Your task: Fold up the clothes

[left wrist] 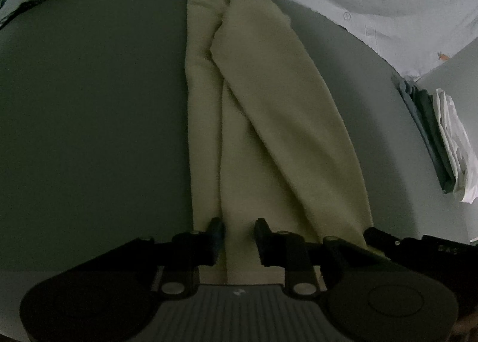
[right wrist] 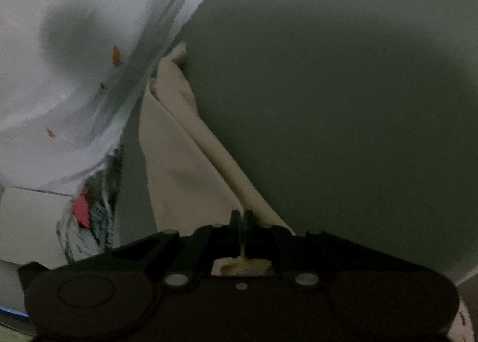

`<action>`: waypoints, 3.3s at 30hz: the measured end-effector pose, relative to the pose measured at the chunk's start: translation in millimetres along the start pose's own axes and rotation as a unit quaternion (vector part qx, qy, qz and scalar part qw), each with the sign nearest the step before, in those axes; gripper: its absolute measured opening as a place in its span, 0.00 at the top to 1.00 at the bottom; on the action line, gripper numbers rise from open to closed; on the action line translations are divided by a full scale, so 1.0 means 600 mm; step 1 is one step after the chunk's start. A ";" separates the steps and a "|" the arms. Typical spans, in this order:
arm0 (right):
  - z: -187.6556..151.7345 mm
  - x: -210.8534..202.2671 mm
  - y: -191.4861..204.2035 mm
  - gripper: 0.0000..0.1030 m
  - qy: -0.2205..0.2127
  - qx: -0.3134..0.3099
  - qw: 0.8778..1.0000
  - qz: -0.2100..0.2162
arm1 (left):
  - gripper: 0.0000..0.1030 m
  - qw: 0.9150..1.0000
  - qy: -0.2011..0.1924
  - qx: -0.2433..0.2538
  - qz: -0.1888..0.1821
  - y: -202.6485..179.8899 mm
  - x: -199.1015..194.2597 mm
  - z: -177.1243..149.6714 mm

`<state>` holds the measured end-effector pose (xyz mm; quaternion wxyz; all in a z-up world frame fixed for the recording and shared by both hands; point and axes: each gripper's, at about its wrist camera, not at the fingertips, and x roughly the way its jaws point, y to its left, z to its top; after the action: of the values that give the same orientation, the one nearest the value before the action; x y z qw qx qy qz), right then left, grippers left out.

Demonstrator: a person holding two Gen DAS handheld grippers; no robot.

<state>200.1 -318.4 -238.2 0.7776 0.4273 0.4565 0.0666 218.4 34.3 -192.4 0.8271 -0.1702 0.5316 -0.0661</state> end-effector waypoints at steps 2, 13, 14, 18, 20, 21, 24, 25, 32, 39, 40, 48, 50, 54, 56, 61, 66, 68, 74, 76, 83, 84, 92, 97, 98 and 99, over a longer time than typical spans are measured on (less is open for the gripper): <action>0.000 0.004 0.000 0.98 0.008 -0.005 1.000 -0.011 | 0.68 1.000 0.000 -0.001 0.001 0.003 -0.004 -0.001; 0.020 -0.033 0.047 0.64 0.007 -0.149 0.986 -0.077 | 0.47 0.999 -0.001 -0.040 -0.004 0.038 -0.027 -0.008; 0.023 -0.031 0.050 0.64 0.009 -0.161 0.984 -0.077 | 0.47 0.999 0.002 -0.042 -0.012 0.039 -0.025 -0.010; 0.038 -0.010 0.055 0.60 0.020 -0.185 0.981 -0.057 | 0.47 0.998 0.013 -0.042 -0.044 0.033 -0.009 -0.021; 0.042 0.006 0.059 0.59 0.029 -0.201 0.978 -0.053 | 0.49 0.998 0.012 -0.036 -0.047 0.028 -0.002 -0.028; 0.042 0.012 0.061 0.59 0.033 -0.206 0.977 -0.052 | 0.49 0.998 0.009 -0.033 -0.049 0.027 0.000 -0.030; 0.042 0.025 0.068 0.59 0.041 -0.219 0.974 -0.049 | 0.75 0.997 0.002 -0.041 -0.060 0.033 0.000 -0.036; 0.043 0.028 0.069 0.64 0.044 -0.220 0.973 -0.044 | 0.89 0.997 0.001 -0.049 -0.067 0.038 0.000 -0.039; 0.055 0.025 0.035 0.88 0.091 -0.153 0.984 0.004 | 0.88 0.990 0.002 -0.096 -0.102 0.056 0.001 -0.050; 0.047 0.018 0.008 0.70 0.085 -0.130 0.988 0.021 | 0.75 0.977 0.019 -0.152 -0.147 0.085 0.012 -0.063; 0.045 0.019 0.013 0.67 0.085 -0.135 0.987 0.024 | 0.77 0.976 0.017 -0.153 -0.151 0.085 0.013 -0.064; 0.036 0.015 0.058 0.93 0.099 -0.195 0.976 -0.015 | 0.90 0.974 0.013 -0.147 -0.170 0.080 0.005 -0.053; 0.033 -0.007 0.068 0.93 0.088 -0.191 0.978 -0.005 | 0.90 0.969 0.006 -0.149 -0.196 0.079 -0.015 -0.047; 0.027 -0.060 0.081 0.93 0.071 -0.176 0.982 0.019 | 0.90 0.957 -0.001 -0.152 -0.247 0.071 -0.057 -0.038; 0.023 -0.091 0.084 0.93 0.065 -0.161 0.984 0.033 | 0.90 0.952 -0.006 -0.143 -0.272 0.061 -0.084 -0.037; 0.019 -0.179 0.073 0.93 0.032 -0.070 0.992 0.101 | 0.90 0.931 -0.036 -0.142 -0.334 0.049 -0.155 -0.036; 0.022 -0.181 0.055 0.93 -0.002 0.032 0.987 0.156 | 0.91 0.931 -0.045 -0.169 -0.319 0.045 -0.165 -0.010; 0.033 -0.165 0.057 0.93 -0.009 0.057 0.983 0.176 | 0.91 0.935 -0.052 -0.166 -0.310 0.035 -0.157 0.008; 0.082 -0.121 0.100 0.93 -0.031 0.067 0.975 0.209 | 0.91 0.943 -0.085 -0.154 -0.281 0.013 -0.151 0.079; 0.108 -0.107 0.112 0.93 -0.035 0.071 0.973 0.217 | 0.91 0.944 -0.097 -0.153 -0.276 0.019 -0.153 0.100; 0.193 -0.059 0.138 0.93 -0.051 0.083 0.969 0.226 | 0.91 0.935 -0.120 -0.187 -0.276 0.038 -0.132 0.160; 0.201 -0.050 0.141 0.93 -0.051 0.086 0.969 0.227 | 0.91 0.935 -0.122 -0.189 -0.275 0.040 -0.127 0.170; 0.274 0.032 0.156 0.93 -0.041 0.100 0.968 0.225 | 0.91 0.937 -0.118 -0.201 -0.259 0.053 -0.072 0.248; 0.331 0.107 0.161 0.93 -0.024 0.113 0.968 0.221 | 0.91 0.941 -0.115 -0.217 -0.232 0.073 -0.017 0.305; 0.342 0.125 0.158 0.93 -0.018 0.120 0.968 0.218 | 0.91 0.941 -0.111 -0.225 -0.226 0.081 -0.002 0.317; 0.353 0.143 0.156 0.93 -0.012 0.128 0.968 0.214 | 0.91 0.940 -0.107 -0.237 -0.222 0.089 0.013 0.326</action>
<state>438.5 -345.5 -180.2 0.6894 0.6117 0.3501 0.1675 394.6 123.4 -144.3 0.7793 -0.4807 0.3891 -0.1016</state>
